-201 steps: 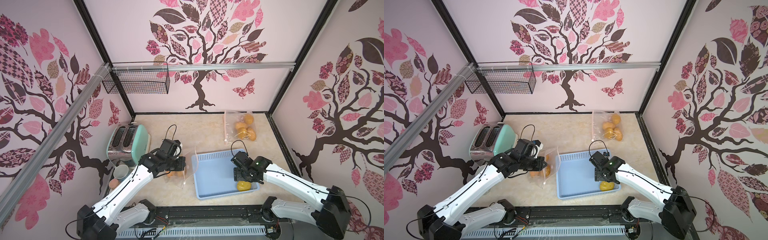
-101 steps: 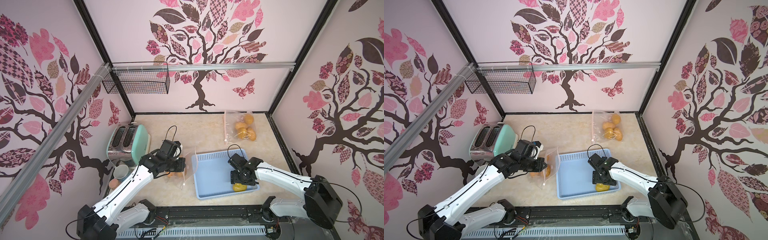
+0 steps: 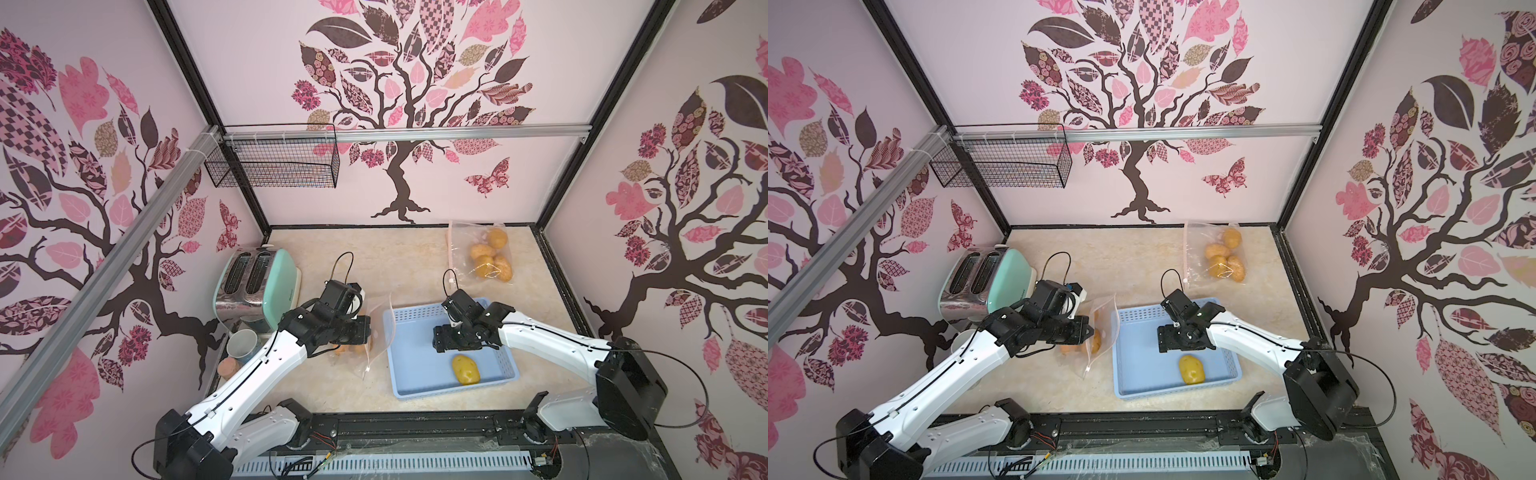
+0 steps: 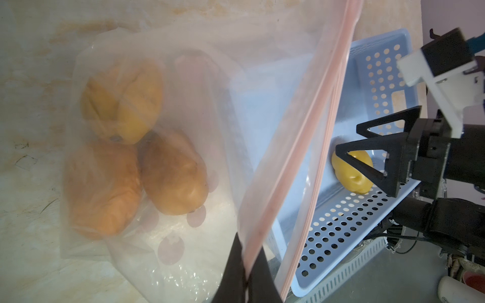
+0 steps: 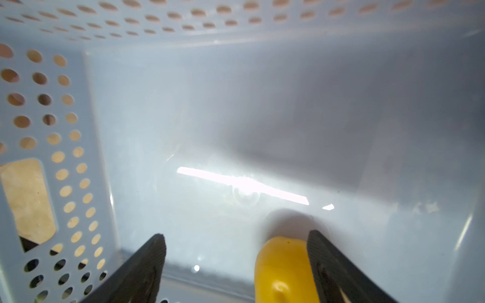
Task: Put the potatoes into a zipper bag and zip it
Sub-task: Adjust the potato in the basket, then pick up the potato from the basket.
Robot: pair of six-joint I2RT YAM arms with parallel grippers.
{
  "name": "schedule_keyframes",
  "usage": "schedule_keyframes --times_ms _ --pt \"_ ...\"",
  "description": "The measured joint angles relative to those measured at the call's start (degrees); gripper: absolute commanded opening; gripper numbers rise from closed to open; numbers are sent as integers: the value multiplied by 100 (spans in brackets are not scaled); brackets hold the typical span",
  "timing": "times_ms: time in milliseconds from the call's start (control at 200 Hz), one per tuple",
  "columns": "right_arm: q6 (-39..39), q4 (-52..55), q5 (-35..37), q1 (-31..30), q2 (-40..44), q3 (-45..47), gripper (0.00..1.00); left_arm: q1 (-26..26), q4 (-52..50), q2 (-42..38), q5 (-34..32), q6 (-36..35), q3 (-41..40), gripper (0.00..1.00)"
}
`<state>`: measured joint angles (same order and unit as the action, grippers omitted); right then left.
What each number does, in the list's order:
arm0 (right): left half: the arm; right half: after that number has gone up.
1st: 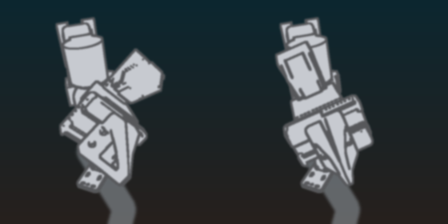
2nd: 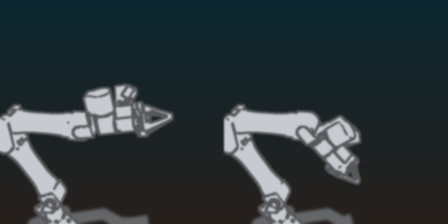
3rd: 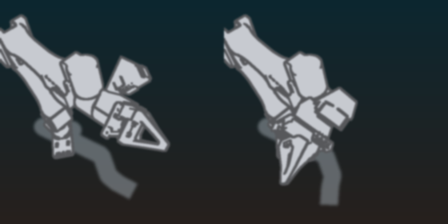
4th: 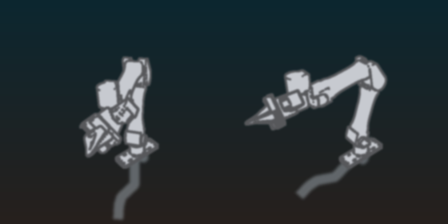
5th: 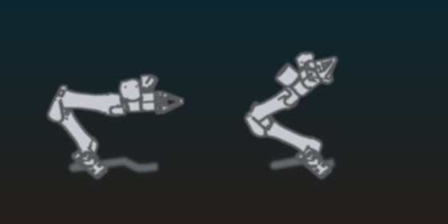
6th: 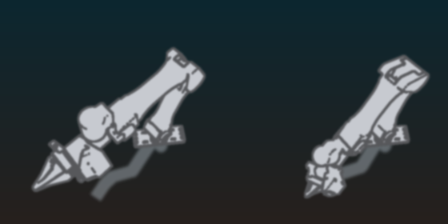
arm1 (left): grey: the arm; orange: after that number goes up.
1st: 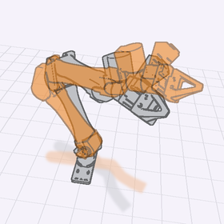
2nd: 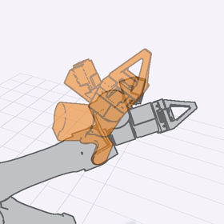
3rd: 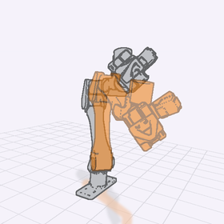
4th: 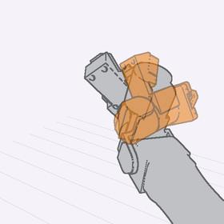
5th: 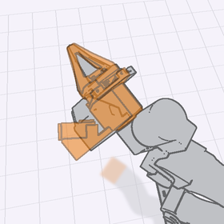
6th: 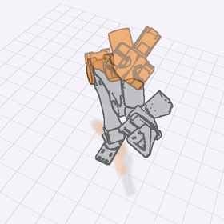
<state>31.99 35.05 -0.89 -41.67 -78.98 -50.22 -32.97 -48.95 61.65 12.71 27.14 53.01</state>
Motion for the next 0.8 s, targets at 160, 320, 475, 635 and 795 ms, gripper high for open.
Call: schedule_keyframes --times_ms 160,320,475,635,795 --pt "-83 479 476 13 195 144 88 9 0 2 0 0 0 0" --pt "-103 802 409 13 385 511 87 31 0 2 0 -2 0 0" --pt "-96 938 74 11 391 662 86 85 0 4 4 -13 0 0" --pt "-74 730 -188 13 313 850 79 96 0 4 28 -15 0 0" --pt "-55 542 -372 13 90 946 71 96 0 11 28 -17 0 0"
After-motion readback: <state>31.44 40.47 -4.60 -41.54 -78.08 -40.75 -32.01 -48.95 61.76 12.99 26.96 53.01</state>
